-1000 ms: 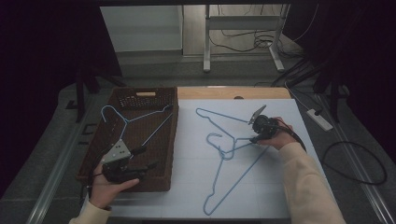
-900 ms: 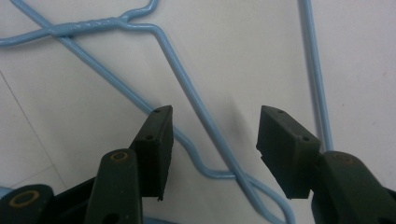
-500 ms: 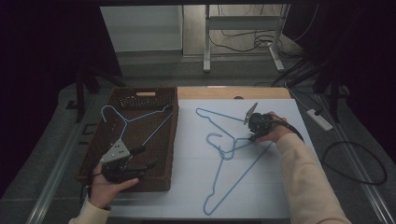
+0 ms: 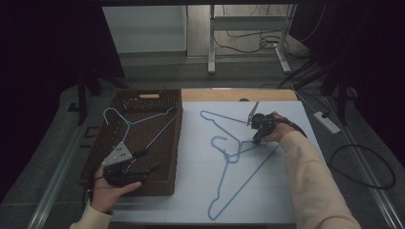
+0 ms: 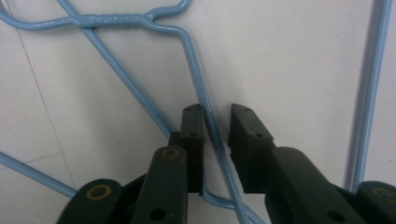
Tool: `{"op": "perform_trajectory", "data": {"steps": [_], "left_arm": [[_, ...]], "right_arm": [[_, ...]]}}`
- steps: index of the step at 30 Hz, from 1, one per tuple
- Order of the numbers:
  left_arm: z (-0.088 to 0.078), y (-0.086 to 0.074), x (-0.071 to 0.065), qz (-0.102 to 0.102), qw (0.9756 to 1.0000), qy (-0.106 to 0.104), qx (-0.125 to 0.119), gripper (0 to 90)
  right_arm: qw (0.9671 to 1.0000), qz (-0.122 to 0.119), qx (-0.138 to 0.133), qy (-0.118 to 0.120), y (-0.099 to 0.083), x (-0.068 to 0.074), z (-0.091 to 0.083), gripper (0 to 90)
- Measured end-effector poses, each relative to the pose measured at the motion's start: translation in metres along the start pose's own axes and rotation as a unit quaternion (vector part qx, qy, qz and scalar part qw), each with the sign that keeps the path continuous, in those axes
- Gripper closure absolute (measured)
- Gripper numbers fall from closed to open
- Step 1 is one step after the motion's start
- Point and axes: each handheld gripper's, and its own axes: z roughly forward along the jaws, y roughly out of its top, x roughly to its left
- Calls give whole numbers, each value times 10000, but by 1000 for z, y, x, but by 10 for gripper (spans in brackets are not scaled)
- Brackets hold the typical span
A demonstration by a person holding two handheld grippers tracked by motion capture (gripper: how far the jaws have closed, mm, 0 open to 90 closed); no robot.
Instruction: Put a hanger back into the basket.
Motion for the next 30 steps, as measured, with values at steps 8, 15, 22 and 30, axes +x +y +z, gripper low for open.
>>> {"op": "perform_trajectory", "data": {"steps": [8, 15, 22, 30], "left_arm": [[-1, 0, 1, 10, 10000, 21, -25, 337], [-2, 0, 1, 12, 10000, 23, -32, 339], [-2, 0, 1, 8, 10000, 46, -60, 342], [-3, 1, 0, 19, 10000, 53, -75, 343]], "right_arm": [[9996, -246, 139, 70, 3, -3, 0, 874], [9995, -280, 158, -57, 3, 2, -1, 878], [9995, 75, -195, -224, 2, 6, -22, 879], [9932, 756, -779, -425, -11, 9, -55, 881]]}}
